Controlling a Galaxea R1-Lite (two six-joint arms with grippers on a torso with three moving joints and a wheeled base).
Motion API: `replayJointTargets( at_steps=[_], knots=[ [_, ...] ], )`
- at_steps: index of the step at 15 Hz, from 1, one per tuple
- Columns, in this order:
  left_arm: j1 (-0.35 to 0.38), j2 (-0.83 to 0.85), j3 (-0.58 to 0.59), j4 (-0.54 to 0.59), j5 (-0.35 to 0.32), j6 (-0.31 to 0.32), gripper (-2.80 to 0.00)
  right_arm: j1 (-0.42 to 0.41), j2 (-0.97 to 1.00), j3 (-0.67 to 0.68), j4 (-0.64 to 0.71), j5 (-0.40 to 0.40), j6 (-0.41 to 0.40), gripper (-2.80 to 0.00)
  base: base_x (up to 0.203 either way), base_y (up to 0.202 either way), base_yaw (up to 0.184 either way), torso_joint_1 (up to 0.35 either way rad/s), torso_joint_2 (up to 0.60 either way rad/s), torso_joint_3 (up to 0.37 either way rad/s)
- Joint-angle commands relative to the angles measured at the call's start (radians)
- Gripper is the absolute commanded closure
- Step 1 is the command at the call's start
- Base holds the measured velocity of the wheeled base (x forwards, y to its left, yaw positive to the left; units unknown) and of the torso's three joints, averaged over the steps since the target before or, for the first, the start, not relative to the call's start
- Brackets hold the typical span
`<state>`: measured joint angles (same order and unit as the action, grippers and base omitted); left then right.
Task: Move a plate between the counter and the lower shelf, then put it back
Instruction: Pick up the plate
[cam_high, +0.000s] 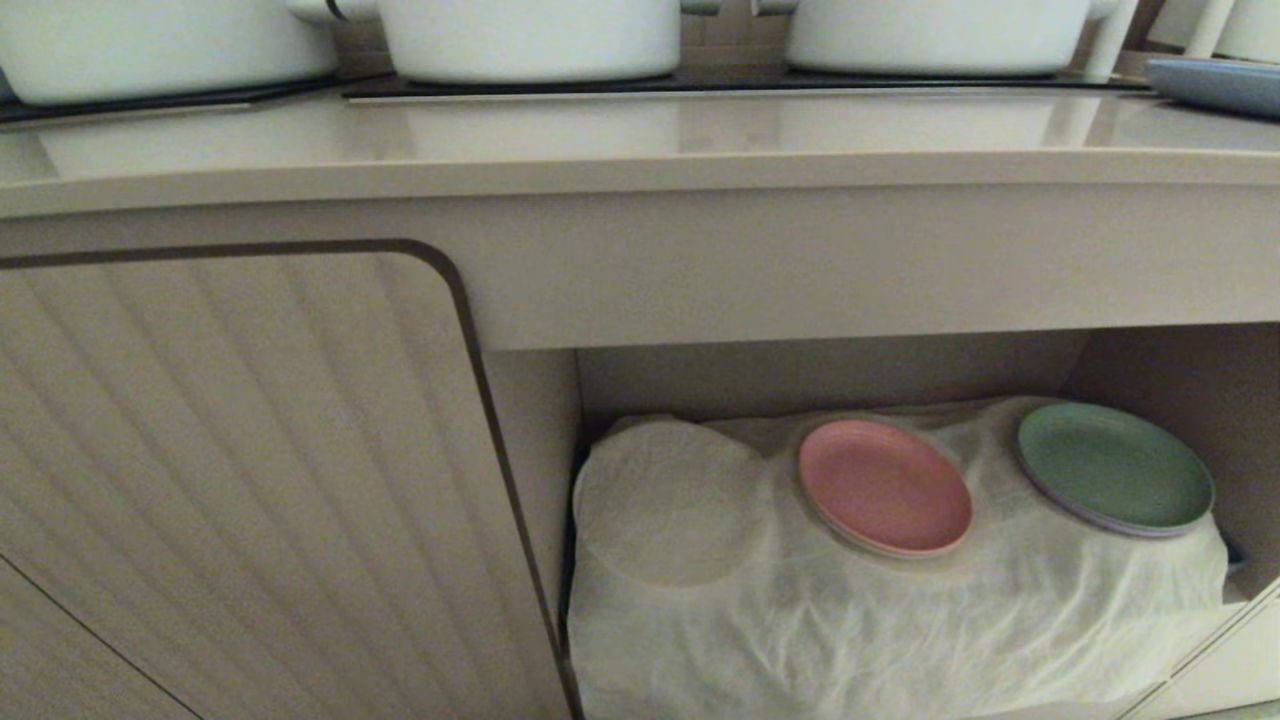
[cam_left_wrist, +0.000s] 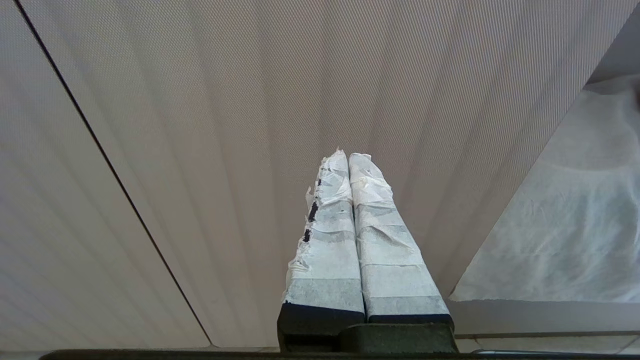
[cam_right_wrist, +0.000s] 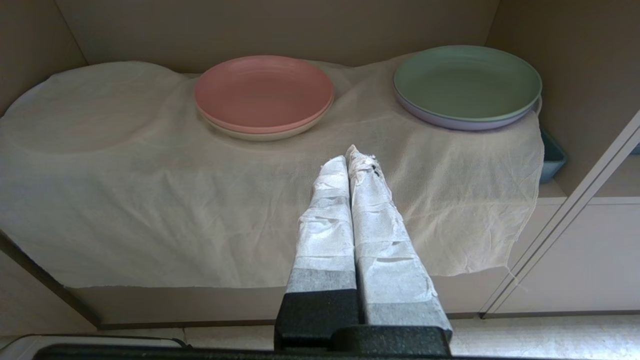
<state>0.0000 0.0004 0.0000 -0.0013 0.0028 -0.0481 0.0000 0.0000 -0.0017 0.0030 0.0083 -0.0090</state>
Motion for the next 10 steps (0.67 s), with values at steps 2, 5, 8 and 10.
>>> replayJointTargets(
  at_steps=[2,5,8,10],
  knots=[
    [0.0,0.0,0.0,0.0,0.0,-0.001,0.0,0.0,0.0,0.0,0.0,0.001,0.0,0.0,0.0,0.0,0.0,0.0,0.0,0.0],
    [0.0,0.0,0.0,0.0,0.0,-0.001,0.0,0.0,0.0,0.0,0.0,0.001,0.001,0.0,0.0,0.0,0.0,0.0,0.0,0.0],
    [0.0,0.0,0.0,0.0,0.0,-0.001,0.0,0.0,0.0,0.001,0.0,0.001,0.0,0.0,0.0,0.0,0.0,0.0,0.0,0.0],
    [0.0,0.0,0.0,0.0,0.0,-0.001,0.0,0.0,0.0,0.0,0.0,0.001,0.0,0.0,0.0,0.0,0.0,0.0,0.0,0.0]
  ],
)
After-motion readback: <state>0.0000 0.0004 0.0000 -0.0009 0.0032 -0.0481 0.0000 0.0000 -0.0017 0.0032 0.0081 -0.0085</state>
